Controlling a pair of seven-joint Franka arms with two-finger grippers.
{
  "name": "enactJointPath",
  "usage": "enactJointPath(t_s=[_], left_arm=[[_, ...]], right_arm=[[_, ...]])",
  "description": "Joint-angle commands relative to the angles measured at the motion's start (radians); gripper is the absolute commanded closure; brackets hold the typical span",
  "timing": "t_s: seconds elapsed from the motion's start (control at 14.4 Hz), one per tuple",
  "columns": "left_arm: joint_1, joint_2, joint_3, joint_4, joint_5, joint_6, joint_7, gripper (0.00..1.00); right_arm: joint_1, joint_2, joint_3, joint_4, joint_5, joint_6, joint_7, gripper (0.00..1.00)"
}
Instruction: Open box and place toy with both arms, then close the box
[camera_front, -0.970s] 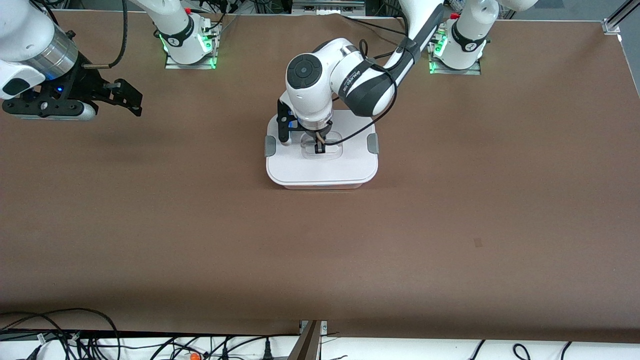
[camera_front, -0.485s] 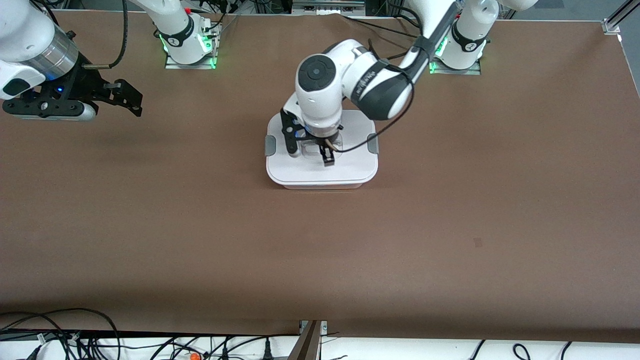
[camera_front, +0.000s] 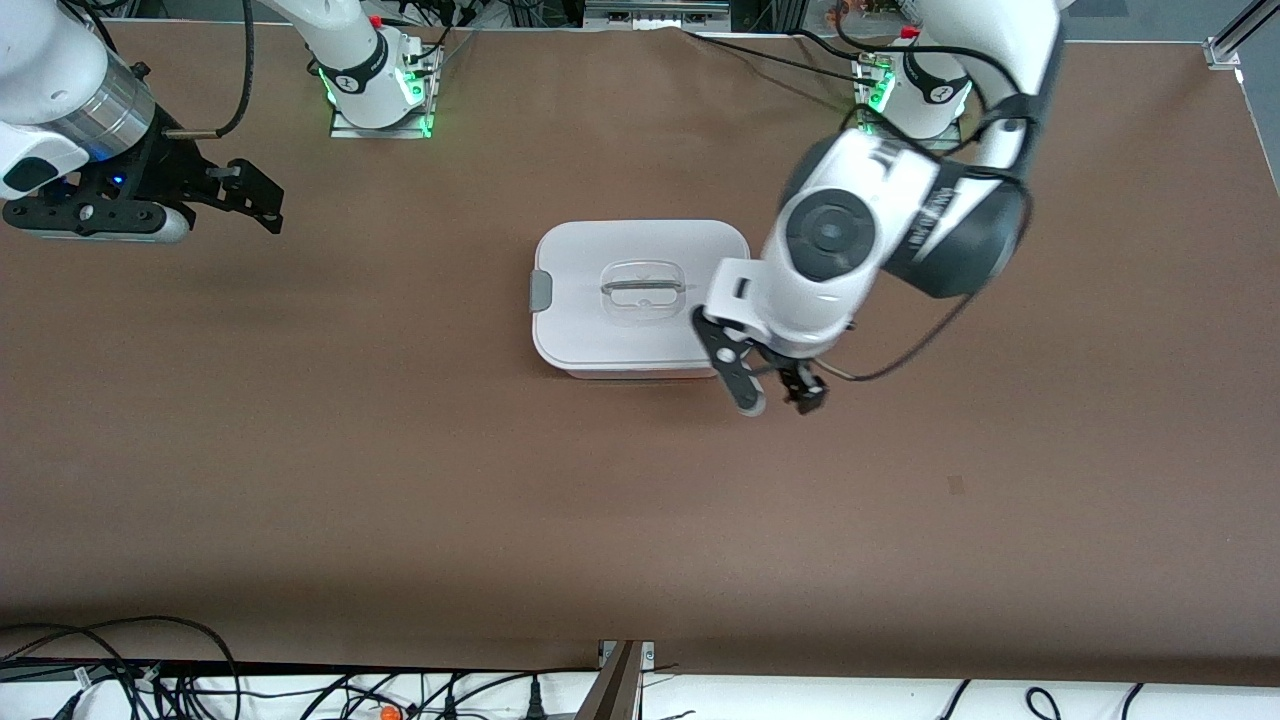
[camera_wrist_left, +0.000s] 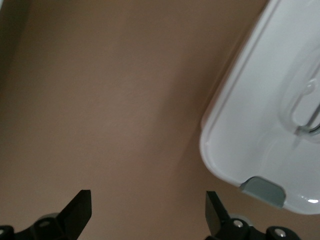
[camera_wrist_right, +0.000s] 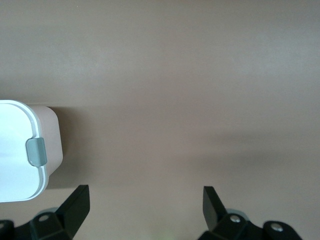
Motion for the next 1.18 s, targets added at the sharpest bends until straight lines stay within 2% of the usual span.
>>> enactJointPath(t_s=[0.0,0.14,0.35,0.76,0.9,1.11], left_arm=[[0.072,-0.005,-0.007,0.047,0.017,-0.032,-0.005,0.0],[0.109,-0.04,0.027,0.059,0.02,-0.032,-0.007,0.0],[0.19,-0.121,0.038,0.039,0.012,-0.033,-0.016,0.0],[0.349,-0.333,0.033,-0.116,0.003,-0.05,-0.132,0.0],[0.37,-0.371,0.033,-0.134,0.003,-0.107,-0.212,0.0],[0.376,-0.425,0.022,-0.136,0.0,-0.214,-0.431,0.0]], right_arm=[[-0.01,0.002,0.009,0.015,-0.013,-0.012,0.012,0.0],[-0.01,0.002,0.009,0.015,-0.013,-0.011,0.012,0.0],[-0.01,0.002,0.009,0.014,-0.013,-0.012,0.012,0.0],[-0.01,0.002,0.009,0.014,-0.012,-0.011,0.012,0.0],[-0.01,0.002,0.009,0.014,-0.012,-0.011,0.012,0.0],[-0.01,0.002,0.009,0.014,-0.012,-0.011,0.012,0.0]])
